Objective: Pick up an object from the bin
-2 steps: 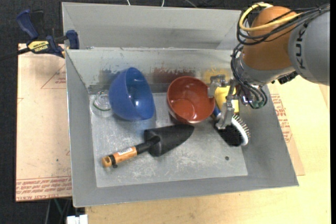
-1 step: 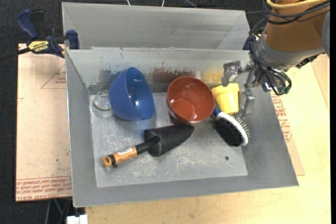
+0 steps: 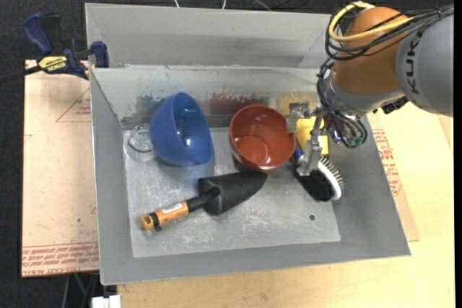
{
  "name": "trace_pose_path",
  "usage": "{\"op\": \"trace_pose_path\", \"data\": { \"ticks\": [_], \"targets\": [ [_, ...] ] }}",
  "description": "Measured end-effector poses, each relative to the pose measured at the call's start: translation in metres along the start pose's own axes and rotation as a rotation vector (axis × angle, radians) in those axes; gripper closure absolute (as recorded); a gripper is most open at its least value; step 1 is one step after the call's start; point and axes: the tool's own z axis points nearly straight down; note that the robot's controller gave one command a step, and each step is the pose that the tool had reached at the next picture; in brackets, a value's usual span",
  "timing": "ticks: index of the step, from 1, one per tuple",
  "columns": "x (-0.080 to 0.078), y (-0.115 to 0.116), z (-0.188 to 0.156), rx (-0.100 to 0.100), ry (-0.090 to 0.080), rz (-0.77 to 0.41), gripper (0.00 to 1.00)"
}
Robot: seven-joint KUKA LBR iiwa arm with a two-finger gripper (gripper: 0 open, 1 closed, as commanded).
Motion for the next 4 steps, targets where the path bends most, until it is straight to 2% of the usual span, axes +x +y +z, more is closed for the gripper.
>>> {"op": "trace_pose_path", "data": {
  "ticks": [1, 2, 3, 4],
  "targets": [
    [0.003, 0.01, -0.017, 0.002, -0.009, -0.008, 0.0],
    [-0.026, 0.011, 0.058, -0.003, -0.006, 0.029, 0.0],
    [-0.019, 0.03, 0.022, 0.005, -0.018, -0.233, 0.0],
    [-0.028, 0.026, 0.072, -0.007, -0.001, -0.002, 0.0]
  ]
}}
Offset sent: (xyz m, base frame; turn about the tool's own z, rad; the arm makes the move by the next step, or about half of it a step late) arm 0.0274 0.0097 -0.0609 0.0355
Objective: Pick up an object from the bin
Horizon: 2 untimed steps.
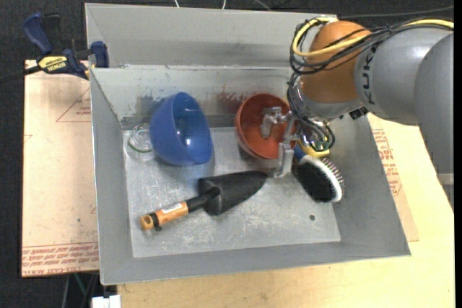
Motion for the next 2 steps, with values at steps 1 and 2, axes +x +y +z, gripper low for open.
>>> {"op": "trace_pose_path", "data": {
  "ticks": [1, 2],
  "targets": [
    [-0.001, 0.002, 0.01, 0.0, -0.002, -0.03, 0.0],
    [0.055, 0.001, -0.018, -0.001, -0.007, -0.152, 1.0]
  ]
}}
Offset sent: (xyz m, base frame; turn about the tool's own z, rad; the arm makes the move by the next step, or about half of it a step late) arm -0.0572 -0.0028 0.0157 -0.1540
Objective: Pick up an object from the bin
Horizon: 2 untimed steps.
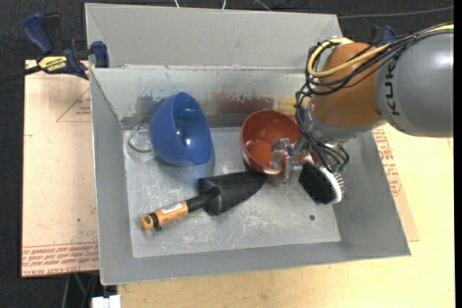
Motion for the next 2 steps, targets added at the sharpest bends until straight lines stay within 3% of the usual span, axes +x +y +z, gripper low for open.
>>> {"op": "trace_pose_path", "data": {
  "ticks": [2],
  "targets": [
    [-0.0034, -0.0077, 0.0031, -0.006, 0.003, -0.033, 1.0]
  ]
}}
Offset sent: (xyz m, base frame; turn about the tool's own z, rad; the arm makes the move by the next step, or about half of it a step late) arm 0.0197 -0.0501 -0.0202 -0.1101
